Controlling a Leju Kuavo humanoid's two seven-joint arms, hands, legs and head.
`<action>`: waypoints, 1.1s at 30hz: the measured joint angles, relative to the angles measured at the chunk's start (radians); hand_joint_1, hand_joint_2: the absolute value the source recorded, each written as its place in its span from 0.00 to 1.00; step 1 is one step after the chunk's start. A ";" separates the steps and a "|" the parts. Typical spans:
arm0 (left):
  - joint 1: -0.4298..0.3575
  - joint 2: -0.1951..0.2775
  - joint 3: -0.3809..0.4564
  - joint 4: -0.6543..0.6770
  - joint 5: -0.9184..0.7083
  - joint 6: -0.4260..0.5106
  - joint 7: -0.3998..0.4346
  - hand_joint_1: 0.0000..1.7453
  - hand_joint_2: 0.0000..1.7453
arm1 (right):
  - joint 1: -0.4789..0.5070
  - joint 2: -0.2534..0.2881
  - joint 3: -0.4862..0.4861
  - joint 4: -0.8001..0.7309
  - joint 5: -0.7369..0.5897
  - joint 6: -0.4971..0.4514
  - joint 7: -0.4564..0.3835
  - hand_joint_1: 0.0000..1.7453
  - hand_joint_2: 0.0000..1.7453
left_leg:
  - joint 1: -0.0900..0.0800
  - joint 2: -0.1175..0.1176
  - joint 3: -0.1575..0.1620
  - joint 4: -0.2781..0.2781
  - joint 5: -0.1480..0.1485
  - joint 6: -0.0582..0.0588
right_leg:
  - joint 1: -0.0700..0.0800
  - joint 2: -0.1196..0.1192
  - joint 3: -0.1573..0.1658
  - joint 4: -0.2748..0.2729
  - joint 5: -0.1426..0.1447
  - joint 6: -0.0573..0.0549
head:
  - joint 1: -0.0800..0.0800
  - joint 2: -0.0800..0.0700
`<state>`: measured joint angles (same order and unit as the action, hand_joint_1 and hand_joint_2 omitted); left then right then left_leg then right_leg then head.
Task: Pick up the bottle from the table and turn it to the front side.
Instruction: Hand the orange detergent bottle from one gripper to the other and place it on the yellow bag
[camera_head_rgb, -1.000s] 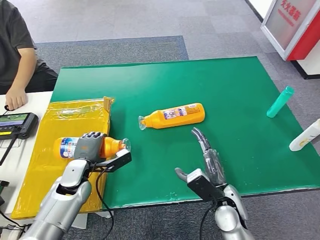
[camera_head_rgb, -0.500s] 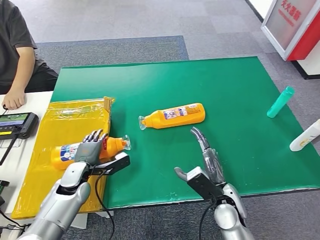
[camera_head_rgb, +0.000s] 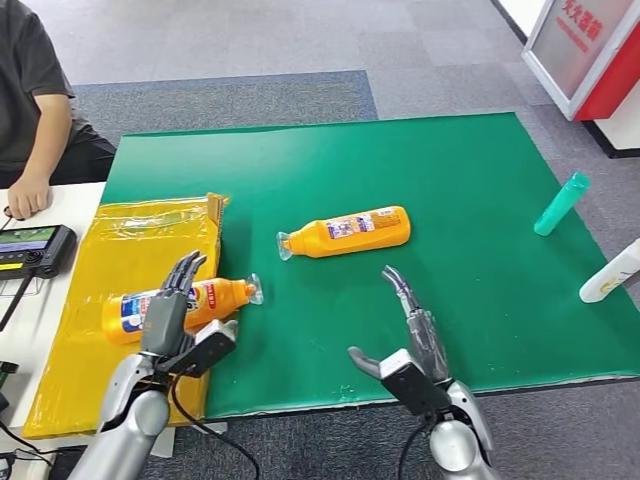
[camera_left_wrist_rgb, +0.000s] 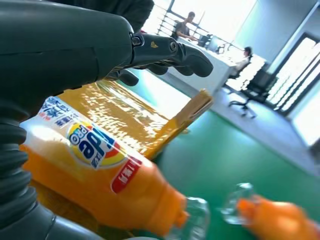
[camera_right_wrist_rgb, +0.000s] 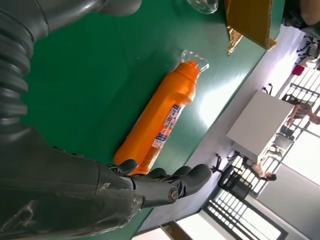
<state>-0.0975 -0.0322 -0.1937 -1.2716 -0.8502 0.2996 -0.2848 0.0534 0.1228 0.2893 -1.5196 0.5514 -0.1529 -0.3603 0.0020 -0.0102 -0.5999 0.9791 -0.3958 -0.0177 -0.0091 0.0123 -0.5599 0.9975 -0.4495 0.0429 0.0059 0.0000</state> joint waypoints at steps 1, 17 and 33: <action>0.018 -0.004 0.007 -0.020 0.046 -0.003 -0.041 0.00 1.00 | 0.004 0.000 0.000 0.000 -0.006 -0.002 -0.006 0.00 1.00 | 0.000 0.000 0.000 0.000 0.000 0.000 | 0.000 0.000 0.000 0.000 0.000 0.000 | 0.000 0.000; 0.213 -0.075 0.103 -0.108 0.664 -0.441 -0.388 0.00 1.00 | 0.106 0.000 0.031 -0.016 -0.192 -0.083 -0.137 0.00 1.00 | 0.000 0.000 0.000 0.000 -0.002 0.000 | 0.000 0.000 0.000 0.000 -0.001 0.000 | 0.000 0.000; 0.276 -0.097 0.187 -0.186 0.699 -0.525 -0.392 0.00 1.00 | 0.074 0.014 0.045 0.023 -0.353 -0.033 -0.221 0.00 1.00 | 0.000 0.000 0.001 0.000 -0.001 -0.001 | 0.000 0.000 0.001 0.000 -0.001 0.000 | 0.000 0.000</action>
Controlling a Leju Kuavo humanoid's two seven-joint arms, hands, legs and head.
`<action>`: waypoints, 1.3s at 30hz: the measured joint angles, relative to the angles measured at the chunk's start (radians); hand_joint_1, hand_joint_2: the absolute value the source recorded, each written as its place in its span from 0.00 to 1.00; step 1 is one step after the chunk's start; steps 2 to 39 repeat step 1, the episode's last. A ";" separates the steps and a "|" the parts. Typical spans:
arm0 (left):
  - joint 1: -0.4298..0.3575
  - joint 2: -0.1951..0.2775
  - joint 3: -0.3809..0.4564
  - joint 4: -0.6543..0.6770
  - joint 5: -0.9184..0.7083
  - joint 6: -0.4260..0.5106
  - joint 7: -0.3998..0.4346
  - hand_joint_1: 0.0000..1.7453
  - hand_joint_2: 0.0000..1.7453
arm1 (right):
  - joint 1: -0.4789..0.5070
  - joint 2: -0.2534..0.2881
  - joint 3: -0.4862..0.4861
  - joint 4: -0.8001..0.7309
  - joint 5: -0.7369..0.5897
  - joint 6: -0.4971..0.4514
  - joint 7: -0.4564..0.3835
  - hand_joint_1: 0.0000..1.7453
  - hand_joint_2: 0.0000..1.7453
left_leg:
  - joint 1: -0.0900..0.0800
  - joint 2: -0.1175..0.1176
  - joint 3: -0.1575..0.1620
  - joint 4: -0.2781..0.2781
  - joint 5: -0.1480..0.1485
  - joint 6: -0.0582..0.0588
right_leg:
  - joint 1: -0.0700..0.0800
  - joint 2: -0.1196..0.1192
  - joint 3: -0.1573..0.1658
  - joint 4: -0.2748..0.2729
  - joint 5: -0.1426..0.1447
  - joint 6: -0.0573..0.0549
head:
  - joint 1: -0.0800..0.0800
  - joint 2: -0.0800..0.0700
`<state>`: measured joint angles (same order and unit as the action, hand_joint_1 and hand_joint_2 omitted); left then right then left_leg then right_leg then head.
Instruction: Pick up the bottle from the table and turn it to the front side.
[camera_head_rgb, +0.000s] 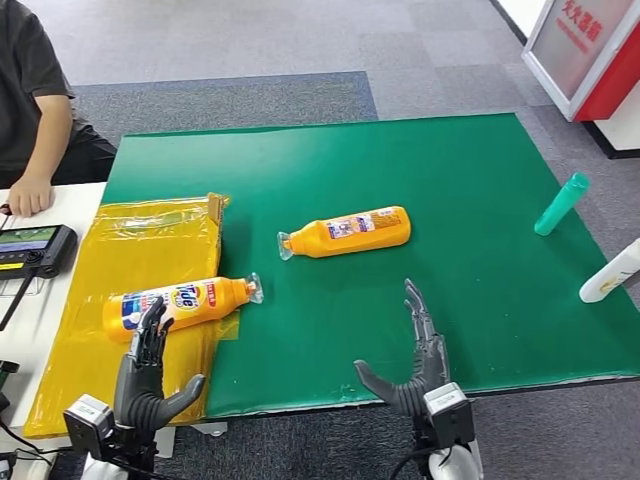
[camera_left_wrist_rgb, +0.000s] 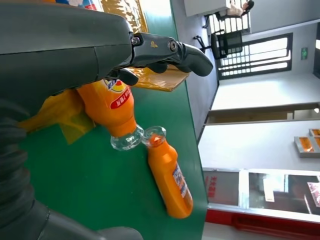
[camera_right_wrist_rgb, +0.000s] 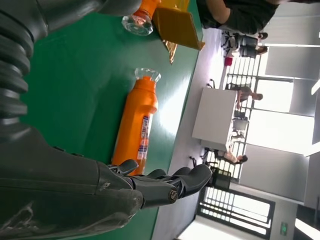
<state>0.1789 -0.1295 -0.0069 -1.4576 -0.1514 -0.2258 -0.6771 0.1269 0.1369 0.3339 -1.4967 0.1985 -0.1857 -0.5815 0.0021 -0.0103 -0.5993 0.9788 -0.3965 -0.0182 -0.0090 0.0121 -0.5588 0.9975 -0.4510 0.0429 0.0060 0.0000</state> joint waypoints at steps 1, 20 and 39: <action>0.000 0.000 0.000 0.000 0.000 -0.003 0.000 0.00 1.00 | 0.000 0.000 0.002 0.002 -0.001 0.004 0.001 0.00 1.00 | 0.000 0.000 0.000 0.000 0.000 0.000 | 0.000 0.000 0.000 0.000 0.000 0.000 | 0.000 0.000; 0.000 0.000 0.000 0.000 0.000 -0.003 0.000 0.00 1.00 | 0.000 0.000 0.002 0.002 -0.001 0.004 0.001 0.00 1.00 | 0.000 0.000 0.000 0.000 0.000 0.000 | 0.000 0.000 0.000 0.000 0.000 0.000 | 0.000 0.000; 0.000 0.000 0.000 0.000 0.000 -0.003 0.000 0.00 1.00 | 0.000 0.000 0.002 0.002 -0.001 0.004 0.001 0.00 1.00 | 0.000 0.000 0.000 0.000 0.000 0.000 | 0.000 0.000 0.000 0.000 0.000 0.000 | 0.000 0.000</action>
